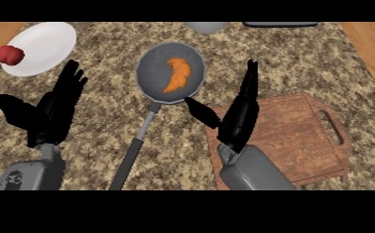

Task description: Pick the croissant from the cutting board and place it in the pan

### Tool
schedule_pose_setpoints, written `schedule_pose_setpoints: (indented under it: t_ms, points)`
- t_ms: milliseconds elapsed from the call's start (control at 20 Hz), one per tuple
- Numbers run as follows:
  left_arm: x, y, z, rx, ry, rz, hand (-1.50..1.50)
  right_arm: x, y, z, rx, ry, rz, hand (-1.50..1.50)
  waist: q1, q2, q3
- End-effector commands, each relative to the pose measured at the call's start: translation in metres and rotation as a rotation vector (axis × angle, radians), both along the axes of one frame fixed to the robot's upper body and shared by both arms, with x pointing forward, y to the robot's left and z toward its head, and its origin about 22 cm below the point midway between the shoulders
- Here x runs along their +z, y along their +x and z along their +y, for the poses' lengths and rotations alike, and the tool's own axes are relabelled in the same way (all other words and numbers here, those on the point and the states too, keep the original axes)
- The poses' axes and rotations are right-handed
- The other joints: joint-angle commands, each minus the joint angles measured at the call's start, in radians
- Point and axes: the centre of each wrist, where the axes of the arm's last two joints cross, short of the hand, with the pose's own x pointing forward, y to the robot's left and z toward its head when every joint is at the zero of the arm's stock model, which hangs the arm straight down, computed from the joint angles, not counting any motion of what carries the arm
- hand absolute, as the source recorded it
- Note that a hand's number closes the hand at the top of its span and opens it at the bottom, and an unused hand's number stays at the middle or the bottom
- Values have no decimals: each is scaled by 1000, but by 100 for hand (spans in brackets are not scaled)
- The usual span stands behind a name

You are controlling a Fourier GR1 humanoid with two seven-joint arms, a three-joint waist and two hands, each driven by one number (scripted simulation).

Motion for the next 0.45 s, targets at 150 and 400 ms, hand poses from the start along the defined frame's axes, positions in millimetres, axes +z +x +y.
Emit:
schedule_pose_setpoints:
  t_ms: [150,400]
  points:
    - [-1,5,10,5,-11,-6,0,-1,-88,-2,-20,104,-79,-150,-2,8,-1]
    - [1,11,-3,-15,1,-14,0,-11,-101,1,-35,55,-41,-150,13,13,0]
